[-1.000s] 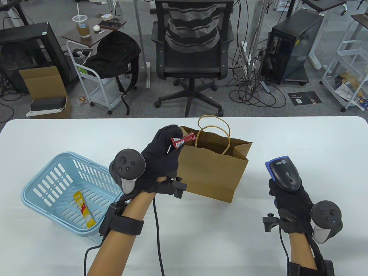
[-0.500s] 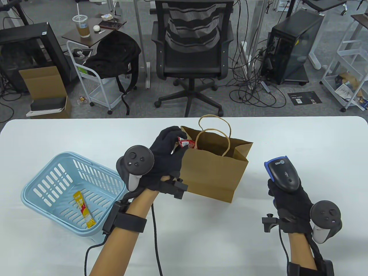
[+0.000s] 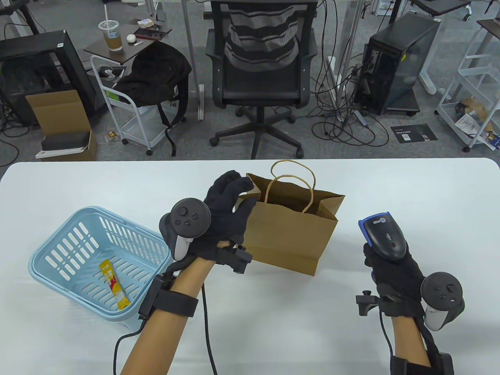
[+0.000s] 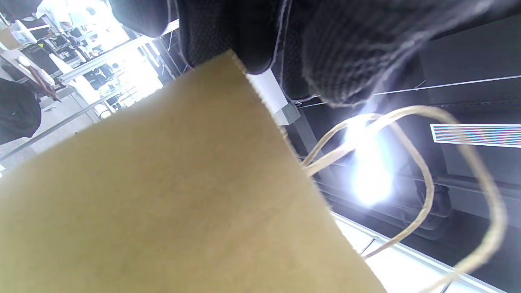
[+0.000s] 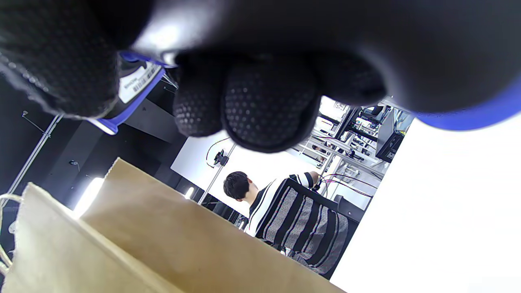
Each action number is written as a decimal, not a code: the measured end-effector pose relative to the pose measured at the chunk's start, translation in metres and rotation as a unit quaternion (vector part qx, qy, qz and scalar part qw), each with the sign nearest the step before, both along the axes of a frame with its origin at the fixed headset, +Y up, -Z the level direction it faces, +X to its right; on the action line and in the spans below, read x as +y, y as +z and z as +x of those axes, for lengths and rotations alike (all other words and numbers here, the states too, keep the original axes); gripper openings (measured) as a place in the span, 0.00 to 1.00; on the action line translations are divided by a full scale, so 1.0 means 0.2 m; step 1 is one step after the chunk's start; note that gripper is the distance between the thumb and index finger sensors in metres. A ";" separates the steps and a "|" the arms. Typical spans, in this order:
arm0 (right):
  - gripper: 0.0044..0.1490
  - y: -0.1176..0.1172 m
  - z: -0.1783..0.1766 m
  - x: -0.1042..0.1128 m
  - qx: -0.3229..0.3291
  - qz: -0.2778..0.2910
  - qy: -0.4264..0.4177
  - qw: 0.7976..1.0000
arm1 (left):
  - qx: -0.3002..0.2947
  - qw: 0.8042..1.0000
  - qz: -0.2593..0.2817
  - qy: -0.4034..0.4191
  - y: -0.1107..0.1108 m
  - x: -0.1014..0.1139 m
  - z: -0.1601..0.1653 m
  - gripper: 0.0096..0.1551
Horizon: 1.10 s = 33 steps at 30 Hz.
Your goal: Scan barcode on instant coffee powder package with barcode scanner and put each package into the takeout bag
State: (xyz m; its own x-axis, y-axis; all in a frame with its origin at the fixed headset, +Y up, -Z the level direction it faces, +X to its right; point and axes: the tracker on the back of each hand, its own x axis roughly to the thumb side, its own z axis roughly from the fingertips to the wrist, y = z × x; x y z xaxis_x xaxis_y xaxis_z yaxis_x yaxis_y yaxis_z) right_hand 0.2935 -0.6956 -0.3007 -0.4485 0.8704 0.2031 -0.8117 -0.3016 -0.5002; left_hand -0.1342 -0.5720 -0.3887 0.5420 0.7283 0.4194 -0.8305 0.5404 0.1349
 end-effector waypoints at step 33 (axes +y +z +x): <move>0.35 -0.01 -0.02 -0.01 0.004 -0.008 0.017 1.000 | 0.468 0.769 0.023 -0.435 0.06 -0.09 -0.84 0.22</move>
